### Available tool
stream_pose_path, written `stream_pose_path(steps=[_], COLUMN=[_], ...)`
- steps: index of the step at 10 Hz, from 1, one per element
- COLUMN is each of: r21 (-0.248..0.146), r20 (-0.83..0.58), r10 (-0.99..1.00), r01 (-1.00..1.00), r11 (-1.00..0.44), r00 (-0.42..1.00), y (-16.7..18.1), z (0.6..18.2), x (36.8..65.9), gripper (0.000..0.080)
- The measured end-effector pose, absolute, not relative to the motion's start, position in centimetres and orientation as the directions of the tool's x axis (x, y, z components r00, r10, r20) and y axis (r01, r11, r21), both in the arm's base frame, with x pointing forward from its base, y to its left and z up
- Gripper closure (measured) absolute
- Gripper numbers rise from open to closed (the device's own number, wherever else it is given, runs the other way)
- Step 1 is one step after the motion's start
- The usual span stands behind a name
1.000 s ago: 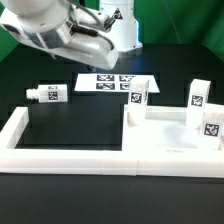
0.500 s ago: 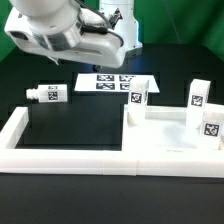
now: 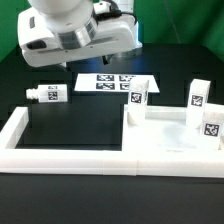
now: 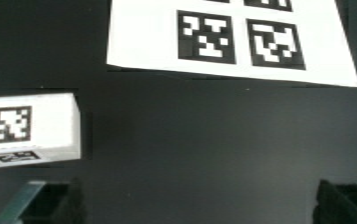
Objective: Assemble square table
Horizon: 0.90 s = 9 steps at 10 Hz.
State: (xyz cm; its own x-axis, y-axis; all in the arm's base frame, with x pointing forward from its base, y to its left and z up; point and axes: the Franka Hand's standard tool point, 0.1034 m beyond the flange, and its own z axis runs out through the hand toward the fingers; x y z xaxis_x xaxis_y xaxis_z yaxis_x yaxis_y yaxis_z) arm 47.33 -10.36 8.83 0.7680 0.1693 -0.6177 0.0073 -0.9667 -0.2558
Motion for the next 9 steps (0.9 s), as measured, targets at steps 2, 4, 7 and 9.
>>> stream_pose_path(steps=[2, 4, 7, 9], r21=[-0.341, -0.43, -0.339, -0.345], r20=[-0.56, -0.409, -0.369, -0.372], r10=[0.326, 0.615, 0.722, 0.716], r01=[0.147, 0.452, 0.638, 0.628], r11=[-0.928, -0.782, -0.691, -0.698], r00=[0.762, 0.675, 0.585, 0.591], y=[-10.8, -11.6, -11.4, -11.6], z=[8.5, 7.6, 7.2, 7.2], x=[47.4, 46.9, 48.7, 48.4], gripper=[0.015, 0.015, 0.015, 0.015])
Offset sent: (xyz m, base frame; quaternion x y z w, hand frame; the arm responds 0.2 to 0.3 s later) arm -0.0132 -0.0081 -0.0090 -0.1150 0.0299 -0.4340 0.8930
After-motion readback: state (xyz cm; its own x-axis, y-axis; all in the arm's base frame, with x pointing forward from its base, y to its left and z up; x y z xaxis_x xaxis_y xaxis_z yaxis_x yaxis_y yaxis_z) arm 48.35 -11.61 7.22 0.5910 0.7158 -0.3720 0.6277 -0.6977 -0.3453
